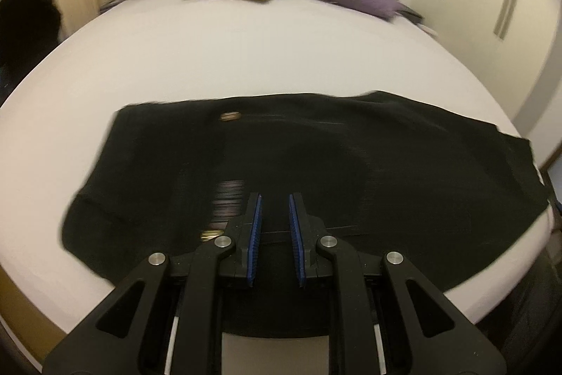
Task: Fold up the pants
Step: 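Smooth the jeans with the left gripper while the right gripper holds the leg ends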
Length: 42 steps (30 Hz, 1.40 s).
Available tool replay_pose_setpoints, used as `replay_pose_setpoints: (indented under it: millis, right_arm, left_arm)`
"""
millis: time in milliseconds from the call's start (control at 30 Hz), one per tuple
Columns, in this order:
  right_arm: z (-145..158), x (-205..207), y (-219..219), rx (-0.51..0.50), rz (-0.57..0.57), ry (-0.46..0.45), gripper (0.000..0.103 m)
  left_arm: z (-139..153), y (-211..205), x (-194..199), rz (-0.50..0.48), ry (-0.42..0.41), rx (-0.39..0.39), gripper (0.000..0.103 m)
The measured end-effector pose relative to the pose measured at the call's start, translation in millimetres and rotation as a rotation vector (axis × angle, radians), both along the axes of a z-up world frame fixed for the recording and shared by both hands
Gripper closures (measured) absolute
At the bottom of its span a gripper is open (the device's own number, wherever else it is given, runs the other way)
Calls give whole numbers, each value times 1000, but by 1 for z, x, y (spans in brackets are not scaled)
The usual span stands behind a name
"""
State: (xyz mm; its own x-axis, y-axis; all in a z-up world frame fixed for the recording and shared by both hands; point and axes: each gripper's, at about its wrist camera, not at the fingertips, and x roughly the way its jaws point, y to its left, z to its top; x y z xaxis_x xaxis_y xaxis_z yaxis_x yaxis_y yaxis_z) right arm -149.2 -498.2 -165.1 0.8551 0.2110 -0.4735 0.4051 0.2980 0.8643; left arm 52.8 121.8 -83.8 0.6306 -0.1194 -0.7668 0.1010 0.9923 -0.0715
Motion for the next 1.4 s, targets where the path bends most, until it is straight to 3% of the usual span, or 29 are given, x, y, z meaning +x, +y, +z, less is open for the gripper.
replay_pose_setpoints:
  millis: [67, 167, 367, 433, 500, 567, 833, 1000, 1100, 1167, 1233, 1267, 1333, 1400]
  right_arm:
    - [-7, 5, 0, 29, 11, 9, 53]
    - [-22, 18, -8, 54, 22, 95, 53]
    - [-33, 12, -12, 81, 27, 77, 54]
    - [-33, 18, -15, 77, 32, 71, 60]
    - [-39, 24, -20, 82, 33, 87, 86]
    - [-44, 27, -21, 86, 37, 106, 95]
    - [-41, 7, -14, 25, -3, 117, 98]
    - [-58, 2, -20, 90, -15, 104, 101]
    - [-58, 0, -23, 94, 10, 80, 100]
    - [-48, -4, -25, 69, 11, 109, 99]
    - [-32, -11, -29, 3, -16, 188, 81]
    - [-20, -16, -31, -53, -53, 251, 66]
    - [5, -22, -36, -128, -101, 259, 64]
    - [24, -14, -32, -157, -81, 177, 64]
  left_arm:
    - [5, -23, -1, -42, 2, -13, 88]
    - [10, -61, -6, -117, 1, -3, 88]
    - [4, -101, -17, -196, 38, -14, 88]
    - [2, -107, -17, -202, 49, -16, 88]
    - [-2, -111, -18, -202, 61, -20, 88]
    - [-4, -114, -19, -204, 66, -23, 88]
    - [-15, -119, -7, -214, 80, -17, 88]
    - [-31, -114, 5, -220, 118, -4, 88]
    - [-42, -116, 10, -222, 114, 0, 88]
    - [-41, -119, 12, -221, 112, 7, 88]
    - [-41, -122, 12, -228, 109, 22, 88]
    - [-41, -123, 12, -230, 107, 28, 88]
    - [-42, -125, 12, -230, 105, 27, 88]
    - [-44, -128, 12, -224, 103, 25, 88]
